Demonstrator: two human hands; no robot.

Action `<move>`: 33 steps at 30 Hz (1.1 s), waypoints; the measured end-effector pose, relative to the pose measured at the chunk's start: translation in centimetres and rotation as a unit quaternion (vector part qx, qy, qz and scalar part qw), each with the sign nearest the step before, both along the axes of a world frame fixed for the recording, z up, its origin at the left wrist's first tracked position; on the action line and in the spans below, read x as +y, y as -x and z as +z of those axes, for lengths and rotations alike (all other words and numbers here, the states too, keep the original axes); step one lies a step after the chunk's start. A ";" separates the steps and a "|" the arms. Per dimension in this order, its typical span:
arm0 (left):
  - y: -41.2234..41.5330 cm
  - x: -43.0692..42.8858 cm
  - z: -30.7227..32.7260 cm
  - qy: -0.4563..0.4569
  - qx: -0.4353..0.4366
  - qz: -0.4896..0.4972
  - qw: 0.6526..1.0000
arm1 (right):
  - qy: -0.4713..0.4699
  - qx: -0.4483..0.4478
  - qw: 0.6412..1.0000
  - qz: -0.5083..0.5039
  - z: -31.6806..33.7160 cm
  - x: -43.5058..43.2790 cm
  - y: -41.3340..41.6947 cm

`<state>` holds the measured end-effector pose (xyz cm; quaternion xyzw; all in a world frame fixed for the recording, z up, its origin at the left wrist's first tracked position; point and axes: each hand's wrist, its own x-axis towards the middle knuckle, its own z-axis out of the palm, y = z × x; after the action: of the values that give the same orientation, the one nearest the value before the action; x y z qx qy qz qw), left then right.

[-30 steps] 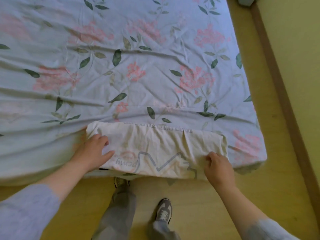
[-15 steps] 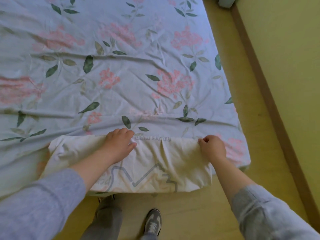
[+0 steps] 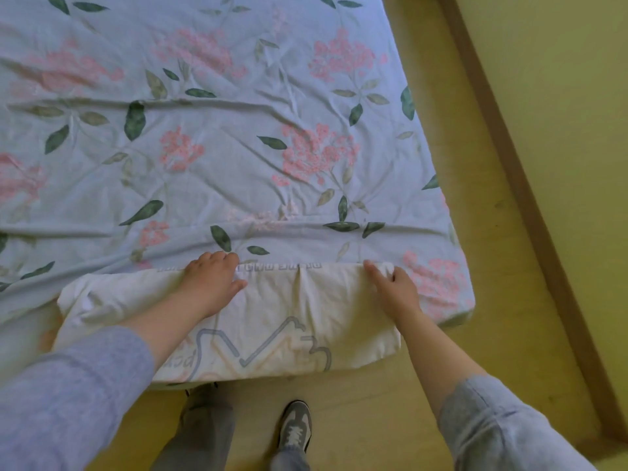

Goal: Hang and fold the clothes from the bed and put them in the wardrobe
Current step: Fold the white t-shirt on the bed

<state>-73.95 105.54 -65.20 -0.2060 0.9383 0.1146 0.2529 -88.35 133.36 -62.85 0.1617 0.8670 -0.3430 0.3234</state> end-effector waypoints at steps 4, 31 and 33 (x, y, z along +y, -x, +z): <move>0.6 0.0 0.3 -0.010 -0.034 -0.006 0.999 | 0.020 -0.092 0.995 0.043 0.3 1.8 -1.7; -3.8 -5.8 3.7 -0.079 0.109 0.235 0.963 | 0.091 0.196 0.968 0.128 9.9 -6.6 -2.6; -3.8 -6.0 3.9 -0.089 0.107 0.266 0.954 | 0.117 0.190 0.965 0.137 10.3 -9.1 -4.0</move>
<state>-70.19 99.58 -61.29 -0.4113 0.8571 0.2821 0.1288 -84.34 124.22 -52.55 -0.0658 0.8804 -0.4186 0.2130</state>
